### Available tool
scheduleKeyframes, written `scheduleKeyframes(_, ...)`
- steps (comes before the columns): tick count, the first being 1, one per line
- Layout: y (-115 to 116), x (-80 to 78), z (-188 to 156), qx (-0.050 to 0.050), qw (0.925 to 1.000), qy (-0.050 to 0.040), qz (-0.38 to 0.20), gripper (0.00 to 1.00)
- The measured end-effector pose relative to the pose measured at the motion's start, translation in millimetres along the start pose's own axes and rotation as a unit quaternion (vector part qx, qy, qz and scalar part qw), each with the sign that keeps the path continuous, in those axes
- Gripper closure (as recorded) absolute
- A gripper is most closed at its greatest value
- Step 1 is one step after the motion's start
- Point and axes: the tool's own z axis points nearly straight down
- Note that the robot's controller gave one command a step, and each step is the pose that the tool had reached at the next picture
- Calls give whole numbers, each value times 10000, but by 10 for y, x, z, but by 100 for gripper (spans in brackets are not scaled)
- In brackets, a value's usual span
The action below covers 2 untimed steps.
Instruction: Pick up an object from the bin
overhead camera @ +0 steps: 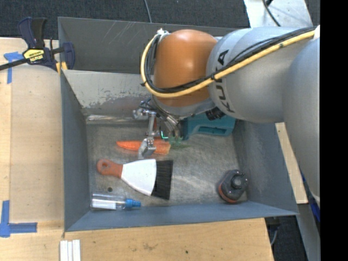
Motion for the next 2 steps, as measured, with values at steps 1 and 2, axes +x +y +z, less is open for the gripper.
scheduleKeyframes(1,-2,-18,-41,-9,10000,-37,7,0)
scheduleKeyframes(2,38,47,824,-32,9994,-95,-322,100)
